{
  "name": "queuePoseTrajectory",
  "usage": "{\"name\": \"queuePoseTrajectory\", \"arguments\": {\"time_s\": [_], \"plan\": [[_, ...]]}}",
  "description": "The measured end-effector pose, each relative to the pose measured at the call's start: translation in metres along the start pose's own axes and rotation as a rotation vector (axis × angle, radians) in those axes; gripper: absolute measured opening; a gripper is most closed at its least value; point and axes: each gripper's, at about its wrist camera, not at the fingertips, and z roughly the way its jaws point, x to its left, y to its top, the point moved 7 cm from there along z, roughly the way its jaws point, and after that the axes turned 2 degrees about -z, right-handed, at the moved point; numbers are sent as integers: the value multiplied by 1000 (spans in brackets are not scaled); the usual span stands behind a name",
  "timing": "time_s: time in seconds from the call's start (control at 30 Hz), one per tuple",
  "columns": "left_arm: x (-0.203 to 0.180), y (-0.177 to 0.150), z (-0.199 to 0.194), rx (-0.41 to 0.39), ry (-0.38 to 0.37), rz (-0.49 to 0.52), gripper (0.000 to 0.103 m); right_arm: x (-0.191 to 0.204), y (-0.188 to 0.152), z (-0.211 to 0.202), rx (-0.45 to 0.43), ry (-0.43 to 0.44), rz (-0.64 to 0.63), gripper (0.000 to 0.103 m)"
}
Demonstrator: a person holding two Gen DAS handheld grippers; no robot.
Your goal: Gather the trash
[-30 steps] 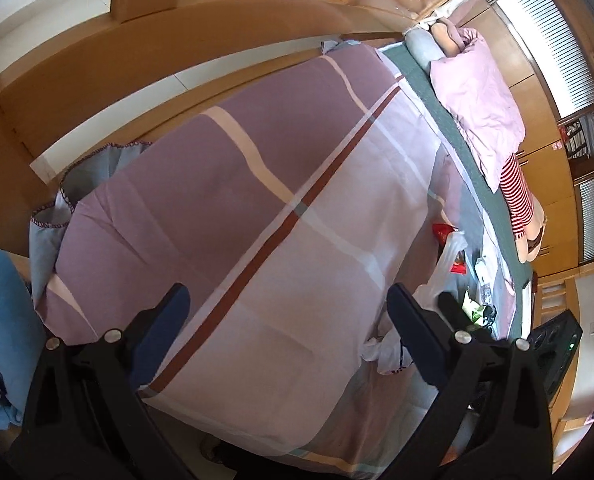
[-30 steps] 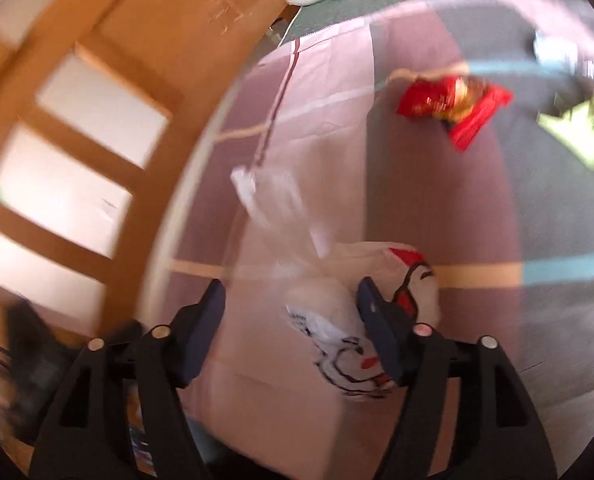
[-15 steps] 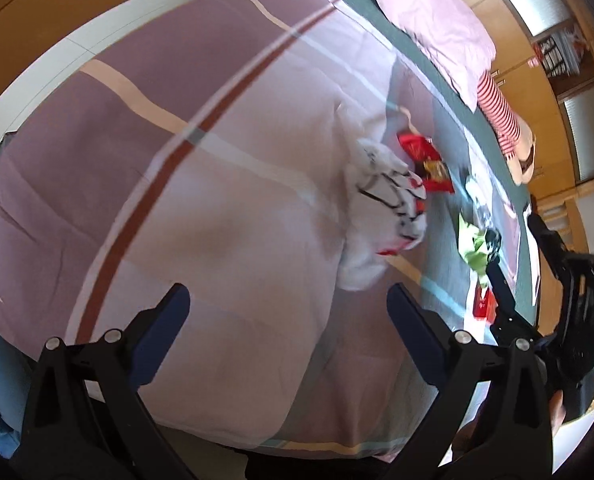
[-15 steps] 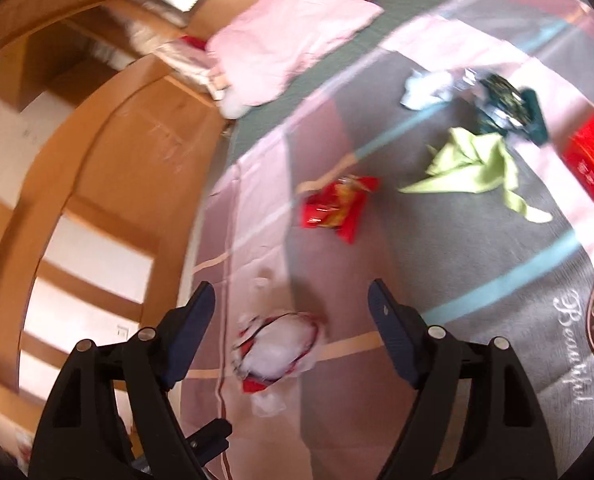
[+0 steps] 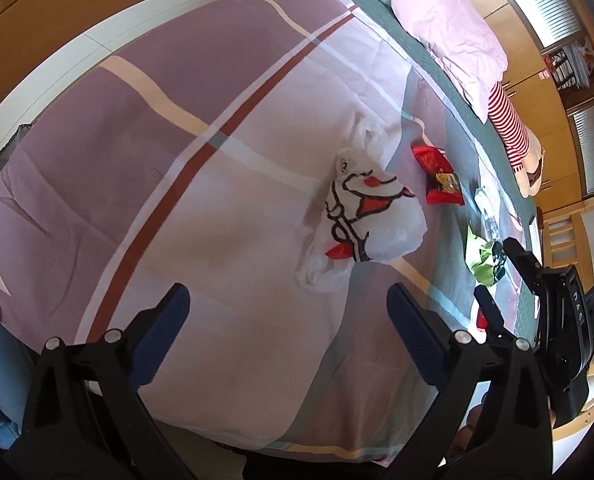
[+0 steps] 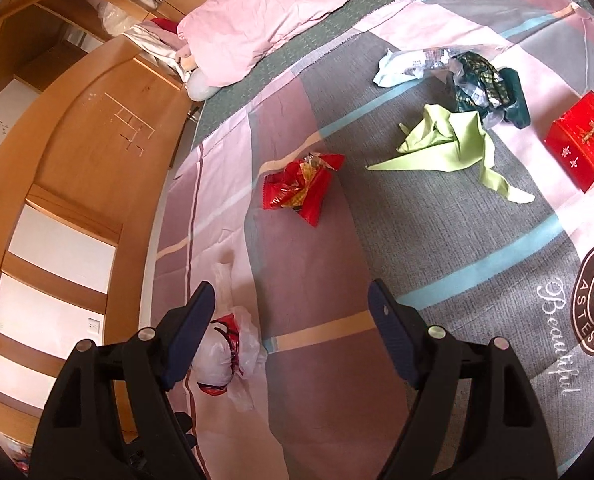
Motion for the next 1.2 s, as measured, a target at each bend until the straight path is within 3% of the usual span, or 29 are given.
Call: {"name": "queuePoseTrajectory", "arguments": {"time_s": [0.83, 0.9, 1.0, 1.1, 1.2], "plan": [[-1, -3, 0, 2, -10, -20, 98, -6, -5, 4, 30, -4, 35, 78], [-2, -3, 0, 4, -21, -17, 98, -3, -4, 2, 22, -8, 21, 78], [0, 6, -4, 32, -96, -39, 98, -3, 0, -4, -15, -30, 8, 78], [17, 28, -26, -62, -134, -127, 98, -6, 5, -13, -63, -65, 2, 78], [14, 43, -38, -133, -132, -95, 98, -10, 10, -21, -108, -121, -6, 78]]}}
